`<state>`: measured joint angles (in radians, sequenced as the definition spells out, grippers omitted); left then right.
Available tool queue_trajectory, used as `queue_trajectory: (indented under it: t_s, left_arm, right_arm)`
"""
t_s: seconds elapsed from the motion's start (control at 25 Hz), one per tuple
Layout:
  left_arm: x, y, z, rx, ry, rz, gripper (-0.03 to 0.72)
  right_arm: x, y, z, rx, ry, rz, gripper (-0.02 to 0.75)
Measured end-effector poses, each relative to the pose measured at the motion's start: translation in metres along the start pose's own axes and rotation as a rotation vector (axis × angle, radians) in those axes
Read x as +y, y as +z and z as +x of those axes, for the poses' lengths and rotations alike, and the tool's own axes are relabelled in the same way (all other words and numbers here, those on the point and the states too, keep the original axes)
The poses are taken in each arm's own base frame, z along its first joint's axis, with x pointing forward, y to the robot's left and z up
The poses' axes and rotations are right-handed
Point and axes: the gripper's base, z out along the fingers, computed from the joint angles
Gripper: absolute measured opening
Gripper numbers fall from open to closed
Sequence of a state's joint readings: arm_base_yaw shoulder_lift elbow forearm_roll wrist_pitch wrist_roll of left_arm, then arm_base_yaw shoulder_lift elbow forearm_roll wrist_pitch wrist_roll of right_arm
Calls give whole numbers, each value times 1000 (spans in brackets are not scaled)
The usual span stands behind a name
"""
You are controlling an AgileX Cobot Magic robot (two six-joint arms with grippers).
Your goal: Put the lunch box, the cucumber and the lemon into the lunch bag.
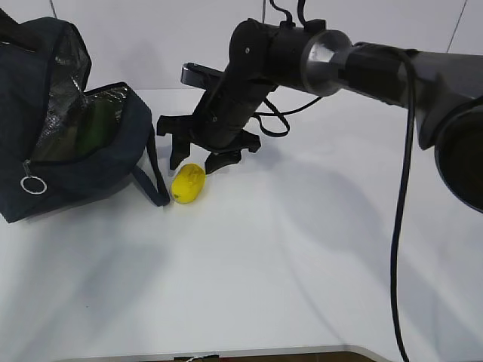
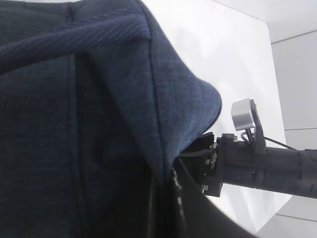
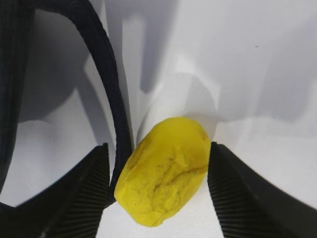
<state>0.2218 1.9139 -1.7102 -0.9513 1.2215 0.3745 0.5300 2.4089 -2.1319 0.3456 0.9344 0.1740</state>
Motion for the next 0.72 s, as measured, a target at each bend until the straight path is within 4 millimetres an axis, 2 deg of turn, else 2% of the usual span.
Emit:
queue_trajectory:
  t_s: [0.28,0.52,0.72]
  left_arm:
    - [0,0,0,0,0,0,-17]
    - [0,0,0,1,2,-2,-17]
    - [0,0,0,1,3,-3,-17]
  right_arm:
    - [-1,2,0,3,10,4,498]
    - [-7,17,5,30,30,16,498]
    - [-8,17,5,36,27,21,498]
